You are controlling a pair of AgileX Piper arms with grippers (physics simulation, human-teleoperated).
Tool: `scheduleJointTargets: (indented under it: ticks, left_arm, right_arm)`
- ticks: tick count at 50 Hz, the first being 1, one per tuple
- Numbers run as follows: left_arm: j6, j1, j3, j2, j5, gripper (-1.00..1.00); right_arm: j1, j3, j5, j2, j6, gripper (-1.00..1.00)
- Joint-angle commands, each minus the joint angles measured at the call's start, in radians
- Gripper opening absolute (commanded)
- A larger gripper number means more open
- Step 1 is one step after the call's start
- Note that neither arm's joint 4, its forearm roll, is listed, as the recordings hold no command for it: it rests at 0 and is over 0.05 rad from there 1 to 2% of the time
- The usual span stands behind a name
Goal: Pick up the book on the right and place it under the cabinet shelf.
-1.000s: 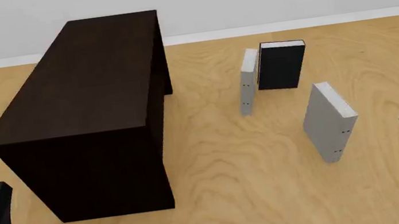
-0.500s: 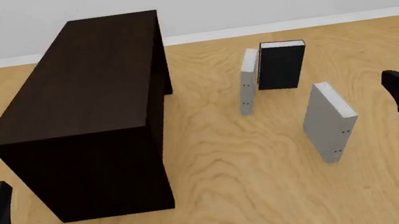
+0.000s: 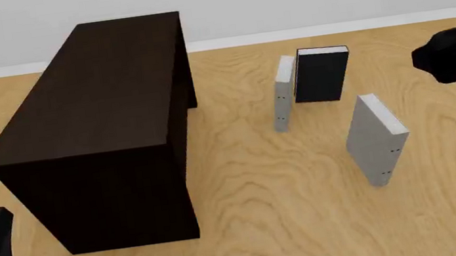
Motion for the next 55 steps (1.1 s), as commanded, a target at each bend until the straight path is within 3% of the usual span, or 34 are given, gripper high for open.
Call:
scheduleJointTargets:
  ticks: [1, 25, 55]
  left_arm:
    - [0.0, 0.006, 0.0, -0.004, 0.003, 1.0]
    - [0.0, 0.006, 0.0, -0.005, 0.005, 1.0]
    - [0.0, 0.006, 0.001, -0.004, 0.003, 1.0]
  right_arm:
    - [0.027, -0.097, 0.073, 0.124, 0.019, 1.0]
    - [0.029, -0.012, -0.077, 0.291, 0.037, 1.0]
    - [0.062, 0.082, -0.264, 0.473, 0.099, 1.0]
